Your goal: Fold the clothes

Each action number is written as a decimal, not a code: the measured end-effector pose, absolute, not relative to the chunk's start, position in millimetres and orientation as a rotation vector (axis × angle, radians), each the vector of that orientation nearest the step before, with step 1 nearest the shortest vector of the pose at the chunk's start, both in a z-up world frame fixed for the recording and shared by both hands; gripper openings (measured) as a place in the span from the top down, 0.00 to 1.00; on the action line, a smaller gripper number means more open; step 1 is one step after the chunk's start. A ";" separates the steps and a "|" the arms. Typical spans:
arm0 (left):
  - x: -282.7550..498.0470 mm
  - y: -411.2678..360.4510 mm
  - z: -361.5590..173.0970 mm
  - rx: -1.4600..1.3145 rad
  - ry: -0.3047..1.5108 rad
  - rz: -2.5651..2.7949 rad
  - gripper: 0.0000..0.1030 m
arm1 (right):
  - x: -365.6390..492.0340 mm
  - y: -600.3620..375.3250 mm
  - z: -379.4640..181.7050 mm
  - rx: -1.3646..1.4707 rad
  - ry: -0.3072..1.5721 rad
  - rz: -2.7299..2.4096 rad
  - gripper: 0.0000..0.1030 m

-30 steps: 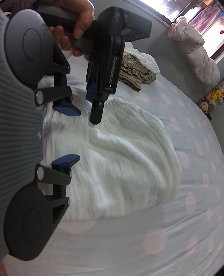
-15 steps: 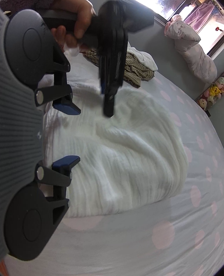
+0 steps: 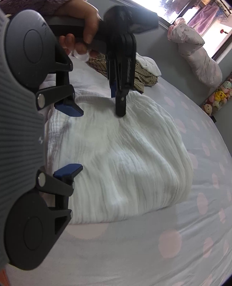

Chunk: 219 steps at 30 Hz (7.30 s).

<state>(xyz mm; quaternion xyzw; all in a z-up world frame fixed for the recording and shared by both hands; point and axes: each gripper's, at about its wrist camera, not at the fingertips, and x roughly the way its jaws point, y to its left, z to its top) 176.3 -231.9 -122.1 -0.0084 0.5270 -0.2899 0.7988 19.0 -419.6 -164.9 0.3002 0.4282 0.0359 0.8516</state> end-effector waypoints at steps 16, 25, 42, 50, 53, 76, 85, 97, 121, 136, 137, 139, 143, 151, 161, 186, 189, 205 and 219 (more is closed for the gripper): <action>186.7 -236.7 -141.1 -0.034 1.198 -0.630 0.81 | 17.7 -425.2 -165.8 0.668 0.895 0.068 0.39; 170.4 -258.4 -79.0 0.143 1.046 -0.766 0.84 | 12.7 -431.4 -156.1 0.679 0.846 0.051 0.39; 205.0 -232.4 -97.0 0.139 1.141 -0.693 0.76 | 8.9 -457.9 -145.4 0.558 0.836 -0.075 0.74; 190.2 -229.7 -72.1 0.143 1.085 -0.743 0.76 | 22.0 -427.2 -170.9 0.385 0.988 -0.037 0.75; 187.2 -233.8 -67.8 0.160 1.060 -0.763 0.76 | 17.4 -427.7 -172.1 0.396 0.988 -0.039 0.75; 246.6 -262.7 -139.9 0.136 1.075 -0.671 0.76 | 152.5 -465.9 -148.6 0.317 0.812 -0.051 0.77; 252.8 -264.3 -165.8 0.180 1.055 -0.692 0.76 | 173.3 -449.6 -191.8 0.211 0.834 -0.018 0.86; 247.0 -250.1 -134.6 0.095 1.051 -0.665 0.76 | 166.9 -465.2 -168.6 0.282 0.834 0.001 0.87; 225.8 -247.0 -128.2 0.158 1.181 -0.608 0.42 | 83.1 -510.0 -177.1 0.587 0.850 -0.086 0.38; 248.6 -246.2 -164.5 0.101 1.229 -0.646 0.35 | 104.1 -519.6 -212.4 0.675 0.859 -0.068 0.37; 247.4 -248.7 -165.2 0.118 1.216 -0.653 0.36 | 105.2 -518.7 -213.6 0.673 0.854 -0.066 0.37; 245.9 -253.2 -166.0 0.145 1.190 -0.669 0.40 | 107.3 -516.3 -214.8 0.659 0.848 -0.062 0.39; 246.5 -254.7 -164.8 0.127 1.182 -0.699 0.57 | 109.3 -514.7 -215.9 0.668 0.837 -0.052 0.65; 238.9 -253.5 -134.5 0.092 1.116 -0.726 0.76 | 99.6 -511.6 -196.4 0.675 0.788 -0.068 0.85; 193.5 -268.0 -35.9 0.065 0.896 -0.826 0.77 | 44.4 -523.2 -118.9 0.665 0.569 -0.092 0.86; -32.5 -577.0 131.4 -0.002 0.709 -1.546 0.78 | -303.3 -744.3 148.7 0.402 0.294 -0.455 0.86; -53.4 -624.4 122.5 -0.046 0.788 -1.616 0.78 | -342.4 -775.6 170.6 0.386 0.332 -0.524 0.86; -63.5 -754.0 18.2 -0.053 1.059 -1.599 0.78 | -340.7 -911.3 130.0 0.339 0.640 -0.669 0.86; -13.4 -788.5 -41.8 0.025 1.169 -1.472 0.77 | -243.3 -994.4 30.0 0.402 0.824 -0.601 0.85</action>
